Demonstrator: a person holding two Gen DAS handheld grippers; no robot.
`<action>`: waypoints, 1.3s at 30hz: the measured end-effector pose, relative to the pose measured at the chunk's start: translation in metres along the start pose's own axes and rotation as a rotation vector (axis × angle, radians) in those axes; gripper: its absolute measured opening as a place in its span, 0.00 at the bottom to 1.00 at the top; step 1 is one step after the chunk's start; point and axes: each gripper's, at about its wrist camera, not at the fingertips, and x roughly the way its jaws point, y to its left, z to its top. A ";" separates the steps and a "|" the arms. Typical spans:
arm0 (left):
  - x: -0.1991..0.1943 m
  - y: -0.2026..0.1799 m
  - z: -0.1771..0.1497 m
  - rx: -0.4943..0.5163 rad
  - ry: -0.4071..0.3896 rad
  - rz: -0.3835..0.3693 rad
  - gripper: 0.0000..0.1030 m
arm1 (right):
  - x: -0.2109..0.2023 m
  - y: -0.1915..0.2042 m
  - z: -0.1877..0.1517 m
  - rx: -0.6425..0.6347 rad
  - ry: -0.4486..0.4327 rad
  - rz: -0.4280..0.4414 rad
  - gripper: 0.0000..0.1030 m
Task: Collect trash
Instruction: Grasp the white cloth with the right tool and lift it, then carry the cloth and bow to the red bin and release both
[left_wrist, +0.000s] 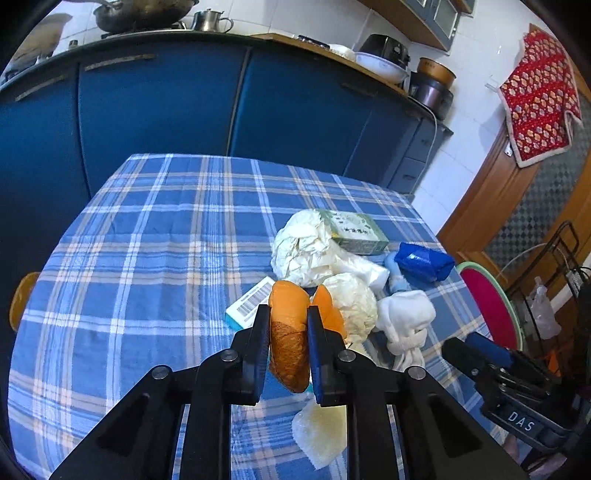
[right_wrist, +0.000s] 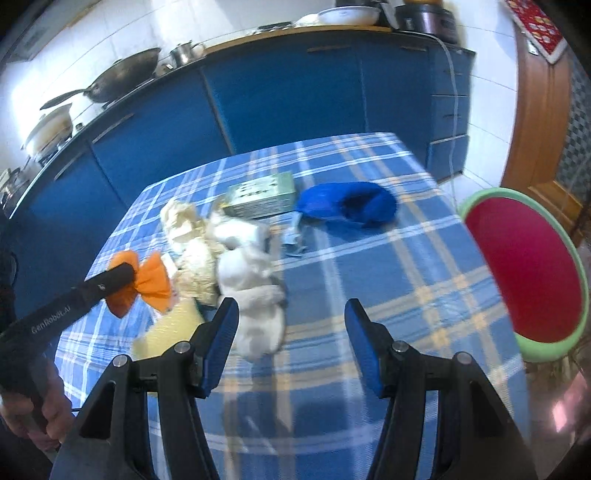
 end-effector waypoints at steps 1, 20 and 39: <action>0.000 0.001 -0.001 -0.004 0.001 -0.001 0.18 | 0.004 0.004 0.001 -0.008 0.005 0.006 0.59; -0.022 -0.006 0.003 0.007 -0.044 0.005 0.18 | 0.043 0.020 -0.003 -0.021 0.108 0.062 0.24; -0.019 -0.067 0.004 0.092 -0.030 -0.079 0.18 | -0.038 -0.047 -0.013 0.080 -0.063 -0.047 0.18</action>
